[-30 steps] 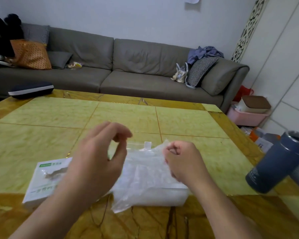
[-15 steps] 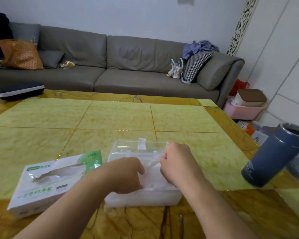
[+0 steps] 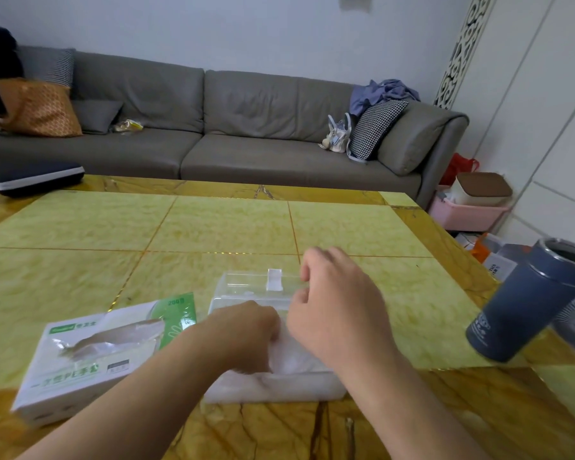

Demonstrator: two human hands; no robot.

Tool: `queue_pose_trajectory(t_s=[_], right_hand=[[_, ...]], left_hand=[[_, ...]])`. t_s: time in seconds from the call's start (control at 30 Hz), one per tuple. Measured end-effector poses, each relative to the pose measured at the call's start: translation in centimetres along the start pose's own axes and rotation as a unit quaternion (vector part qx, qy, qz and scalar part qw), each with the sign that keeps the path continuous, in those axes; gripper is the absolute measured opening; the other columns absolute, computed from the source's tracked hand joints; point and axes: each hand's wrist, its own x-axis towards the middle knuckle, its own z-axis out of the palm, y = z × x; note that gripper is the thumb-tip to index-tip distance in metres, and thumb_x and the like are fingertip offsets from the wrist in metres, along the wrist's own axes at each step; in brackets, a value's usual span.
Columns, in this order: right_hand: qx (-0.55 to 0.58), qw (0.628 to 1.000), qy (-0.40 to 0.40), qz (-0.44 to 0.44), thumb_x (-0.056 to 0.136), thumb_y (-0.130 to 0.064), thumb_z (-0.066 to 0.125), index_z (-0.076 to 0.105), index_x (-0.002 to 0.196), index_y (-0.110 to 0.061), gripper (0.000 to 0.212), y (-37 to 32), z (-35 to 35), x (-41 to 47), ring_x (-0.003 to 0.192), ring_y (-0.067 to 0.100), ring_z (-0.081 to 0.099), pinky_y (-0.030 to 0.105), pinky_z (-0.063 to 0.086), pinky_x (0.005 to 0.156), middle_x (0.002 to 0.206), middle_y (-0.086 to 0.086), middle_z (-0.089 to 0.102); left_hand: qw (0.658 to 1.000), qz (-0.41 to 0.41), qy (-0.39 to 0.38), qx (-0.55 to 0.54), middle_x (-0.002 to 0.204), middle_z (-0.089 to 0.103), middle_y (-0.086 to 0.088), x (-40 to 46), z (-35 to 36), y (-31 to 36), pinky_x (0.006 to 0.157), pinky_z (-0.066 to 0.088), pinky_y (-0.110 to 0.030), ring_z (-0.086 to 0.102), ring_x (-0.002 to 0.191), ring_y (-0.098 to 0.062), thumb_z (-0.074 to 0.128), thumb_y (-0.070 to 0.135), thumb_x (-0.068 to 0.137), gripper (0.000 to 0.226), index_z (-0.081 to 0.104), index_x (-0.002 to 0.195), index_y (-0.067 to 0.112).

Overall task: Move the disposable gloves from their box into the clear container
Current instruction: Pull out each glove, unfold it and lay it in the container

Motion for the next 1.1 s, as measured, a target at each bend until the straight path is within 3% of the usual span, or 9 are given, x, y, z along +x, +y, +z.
queue_pose_trajectory(t_s=[0.1, 0.2, 0.3, 0.43, 0.6, 0.7, 0.8, 0.9, 1.1], right_hand=[[0.084, 0.989, -0.116, 0.047, 0.076, -0.002, 0.044, 0.057, 0.077, -0.013, 0.017, -0.9, 1.2, -0.1, 0.068, 0.02, 0.059, 0.037, 0.054, 0.055, 0.078, 0.002, 0.061], [0.01, 0.958, -0.275, 0.08, 0.085, -0.003, 0.051, 0.06, 0.076, -0.009, 0.015, -0.5, 3.2, 0.3, 0.056, 0.019, 0.052, 0.027, 0.037, 0.046, 0.071, 0.005, 0.058], [-0.048, 0.92, -0.385, 0.057, 0.099, -0.009, 0.049, 0.073, 0.107, -0.003, 0.026, -0.1, 4.4, 0.9, 0.073, 0.028, 0.058, 0.031, 0.042, 0.062, 0.088, 0.011, 0.066], [-0.075, 0.914, -0.394, 0.063, 0.097, -0.025, 0.058, 0.064, 0.101, -0.022, 0.008, 0.1, 2.9, 1.1, 0.096, 0.03, 0.063, 0.033, 0.049, 0.077, 0.096, 0.004, 0.065], [-0.096, 0.891, -0.441, 0.054, 0.096, -0.019, 0.057, 0.063, 0.127, -0.027, 0.033, 0.3, 2.7, 1.6, 0.113, 0.03, 0.065, 0.035, 0.054, 0.088, 0.121, 0.005, 0.067], [-0.092, 0.887, -0.451, 0.047, 0.098, -0.034, 0.063, 0.06, 0.133, -0.033, 0.036, 0.3, 2.8, 1.8, 0.114, 0.029, 0.064, 0.035, 0.054, 0.092, 0.124, 0.001, 0.066], [-0.108, 0.881, -0.455, 0.079, 0.093, -0.04, 0.066, 0.059, 0.135, -0.031, 0.044, 0.8, 4.2, 2.3, 0.112, 0.026, 0.06, 0.037, 0.056, 0.095, 0.128, 0.003, 0.064], [-0.11, 0.876, -0.459, 0.097, 0.089, -0.027, 0.067, 0.049, 0.147, -0.033, 0.061, 1.1, 5.4, 2.4, 0.143, 0.027, 0.044, 0.041, 0.052, 0.103, 0.151, 0.009, 0.049], [-0.131, 0.867, -0.466, 0.123, 0.092, -0.02, 0.064, 0.025, 0.158, -0.026, 0.077, 0.9, 4.7, 2.2, 0.135, 0.043, 0.05, 0.045, 0.053, 0.095, 0.166, 0.021, 0.01]], left_hand=[[1.0, -0.004, -0.023, 0.016, 0.076, 0.056, 0.007, -0.1, -0.1, 0.4, 0.082, 0.059, -0.039, 0.056, 0.072, -0.018, 0.068, 0.033, 0.087, 0.031, 0.043, 0.069, 0.029], [1.0, 0.012, -0.022, 0.012, 0.093, 0.07, 0.003, -0.5, -0.4, 0.5, 0.083, 0.058, -0.037, 0.064, 0.085, -0.02, 0.062, 0.032, 0.088, 0.008, 0.055, 0.087, 0.028], [0.999, 0.02, -0.05, 0.011, 0.108, 0.072, 0.001, -0.6, -0.5, 0.3, 0.078, 0.052, -0.031, 0.067, 0.099, -0.023, 0.06, 0.029, 0.091, 0.025, 0.062, 0.115, 0.025], [0.994, 0.022, -0.108, 0.003, 0.115, 0.07, -0.001, -0.6, -1.1, 0.2, 0.078, 0.048, -0.031, 0.066, 0.102, -0.025, 0.06, 0.032, 0.096, 0.033, 0.061, 0.127, 0.021], [0.982, 0.002, -0.185, 0.022, 0.109, 0.069, 0.006, -0.2, -2.0, 0.0, 0.073, 0.054, -0.029, 0.072, 0.098, -0.02, 0.064, 0.032, 0.094, 0.037, 0.06, 0.131, 0.027], [0.987, -0.009, -0.156, 0.035, 0.115, 0.074, -0.004, -0.1, -1.7, 0.5, 0.087, 0.058, -0.035, 0.072, 0.103, -0.025, 0.058, 0.032, 0.097, 0.037, 0.067, 0.13, 0.019], [0.989, -0.005, -0.118, 0.087, 0.115, 0.071, -0.006, -0.3, -1.0, 1.1, 0.085, 0.053, -0.034, 0.068, 0.105, -0.027, 0.059, 0.02, 0.097, 0.034, 0.065, 0.13, 0.017], [0.983, -0.018, -0.128, 0.131, 0.123, 0.067, -0.002, -0.6, -1.0, 1.1, 0.089, 0.053, -0.033, 0.066, 0.112, -0.026, 0.061, 0.009, 0.094, 0.05, 0.056, 0.142, 0.023], [0.973, -0.011, -0.179, 0.144, 0.123, 0.065, -0.002, -1.0, -1.4, 0.5, 0.093, 0.053, -0.036, 0.064, 0.112, -0.029, 0.067, 0.009, 0.092, 0.065, 0.046, 0.151, 0.026]])
